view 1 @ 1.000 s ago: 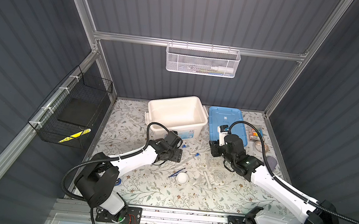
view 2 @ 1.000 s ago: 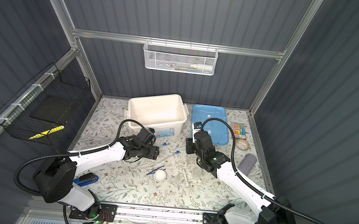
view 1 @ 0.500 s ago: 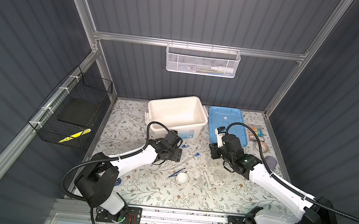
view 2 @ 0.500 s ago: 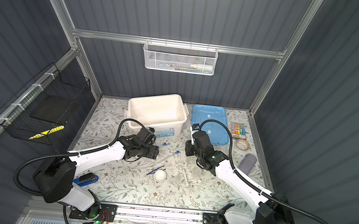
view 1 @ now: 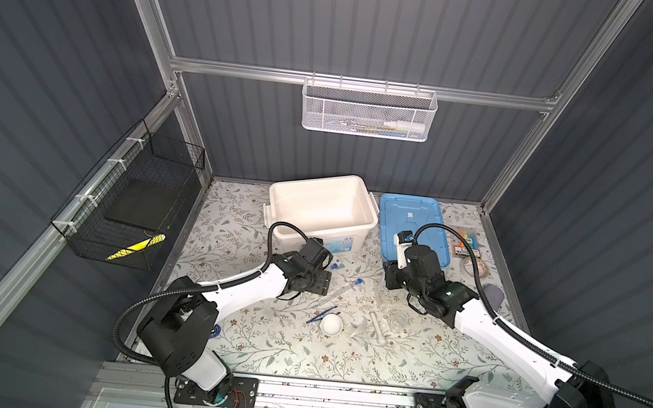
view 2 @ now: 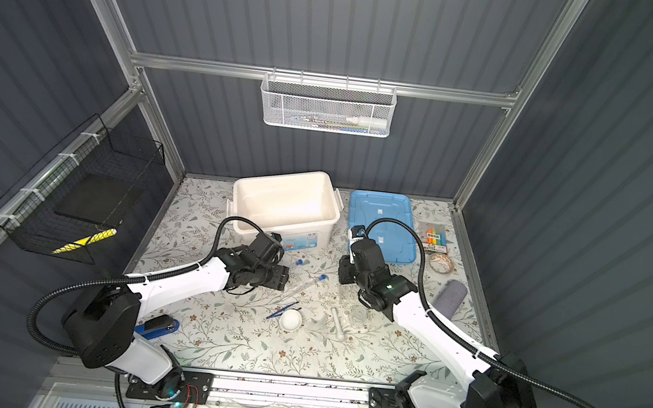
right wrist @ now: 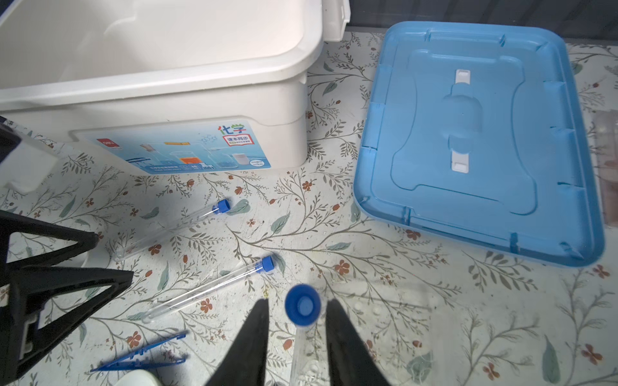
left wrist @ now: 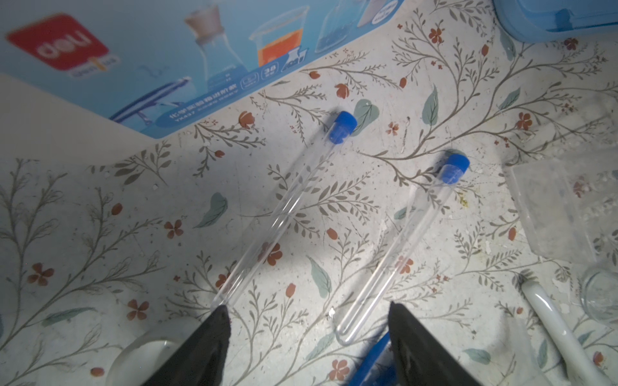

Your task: Organize the chemistry lab equipment

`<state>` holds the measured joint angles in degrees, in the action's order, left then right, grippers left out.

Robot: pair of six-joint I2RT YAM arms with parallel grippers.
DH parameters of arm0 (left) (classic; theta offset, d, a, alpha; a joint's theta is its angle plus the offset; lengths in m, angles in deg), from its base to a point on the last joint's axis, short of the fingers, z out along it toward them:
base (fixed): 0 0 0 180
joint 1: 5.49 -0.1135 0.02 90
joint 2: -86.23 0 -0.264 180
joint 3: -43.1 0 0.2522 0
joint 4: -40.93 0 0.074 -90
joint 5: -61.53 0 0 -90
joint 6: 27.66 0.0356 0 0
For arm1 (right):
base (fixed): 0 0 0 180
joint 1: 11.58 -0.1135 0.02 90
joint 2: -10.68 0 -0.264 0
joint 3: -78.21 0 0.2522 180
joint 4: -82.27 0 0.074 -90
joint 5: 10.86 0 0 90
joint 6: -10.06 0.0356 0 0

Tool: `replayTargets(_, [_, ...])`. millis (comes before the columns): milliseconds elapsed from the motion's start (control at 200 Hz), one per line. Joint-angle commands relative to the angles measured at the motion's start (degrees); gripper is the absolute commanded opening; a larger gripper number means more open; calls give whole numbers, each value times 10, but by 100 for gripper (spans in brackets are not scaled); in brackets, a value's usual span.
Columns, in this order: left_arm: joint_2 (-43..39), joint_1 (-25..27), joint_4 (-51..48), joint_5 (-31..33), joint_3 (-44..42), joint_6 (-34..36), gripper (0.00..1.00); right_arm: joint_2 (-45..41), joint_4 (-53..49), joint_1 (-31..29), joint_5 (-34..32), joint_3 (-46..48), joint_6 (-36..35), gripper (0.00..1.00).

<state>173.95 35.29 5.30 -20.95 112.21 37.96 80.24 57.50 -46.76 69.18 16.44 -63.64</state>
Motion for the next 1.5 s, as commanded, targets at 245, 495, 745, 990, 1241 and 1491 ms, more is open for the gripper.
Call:
replayTargets(245, [3,-3,-11,4,9,7,77,-16,-15,5,-16,13,14,31])
replayTargets(495, [7,-3,-10,8,9,7,77,-22,-16,6,-19,20,17,30])
replayTargets(745, [29,-4,-22,11,23,23,76,-42,-6,6,-15,27,19,45])
replayTargets(990, [60,-9,-32,23,42,63,74,-51,-7,6,-19,30,30,52])
replayTargets(1241, [96,-14,-33,27,61,93,70,-87,-15,6,-36,31,40,56])
replayTargets(1491, [135,-22,-24,24,80,121,67,-107,-25,6,-45,33,51,59])
